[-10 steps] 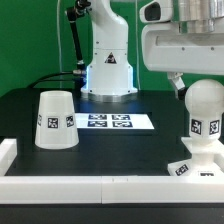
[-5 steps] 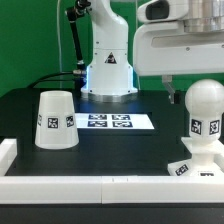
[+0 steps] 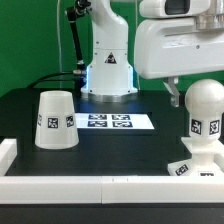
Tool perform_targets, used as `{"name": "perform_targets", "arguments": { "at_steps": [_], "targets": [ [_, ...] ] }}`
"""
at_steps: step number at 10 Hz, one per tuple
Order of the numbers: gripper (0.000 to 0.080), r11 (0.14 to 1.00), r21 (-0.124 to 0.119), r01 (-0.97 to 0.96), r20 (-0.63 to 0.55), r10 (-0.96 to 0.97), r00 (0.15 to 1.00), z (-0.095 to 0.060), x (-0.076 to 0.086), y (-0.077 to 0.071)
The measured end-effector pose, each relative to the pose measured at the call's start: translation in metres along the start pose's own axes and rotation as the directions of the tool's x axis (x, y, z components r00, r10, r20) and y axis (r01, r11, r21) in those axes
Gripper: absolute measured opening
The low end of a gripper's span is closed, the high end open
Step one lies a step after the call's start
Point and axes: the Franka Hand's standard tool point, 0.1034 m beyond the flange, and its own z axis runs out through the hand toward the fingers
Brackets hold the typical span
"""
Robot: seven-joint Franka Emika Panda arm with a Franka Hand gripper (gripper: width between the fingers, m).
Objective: Assemble lamp
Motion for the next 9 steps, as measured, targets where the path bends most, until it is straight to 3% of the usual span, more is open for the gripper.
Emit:
{"name": "perform_targets", "arguments": {
  "at_steps": [2,4,6,9],
  "targets": [
    [0.0699,0.993,-0.004,0.115,-0.001,-0.115,0.993,0.0000,0.0001,0.0010],
    [0.0699,0.924,-0.044,0.379,-0.018,-0.381,0.925,-0.0003,0.0064,-0.0021],
    [0.0699,0.799,-0.065,0.597,0.001,-0.598,0.801,0.0007,0.0082,-0.0055],
    [0.0699,0.584,-0.070,0.809,0.054,-0.808,0.587,0.0051,0.0070,-0.0037]
  ]
}}
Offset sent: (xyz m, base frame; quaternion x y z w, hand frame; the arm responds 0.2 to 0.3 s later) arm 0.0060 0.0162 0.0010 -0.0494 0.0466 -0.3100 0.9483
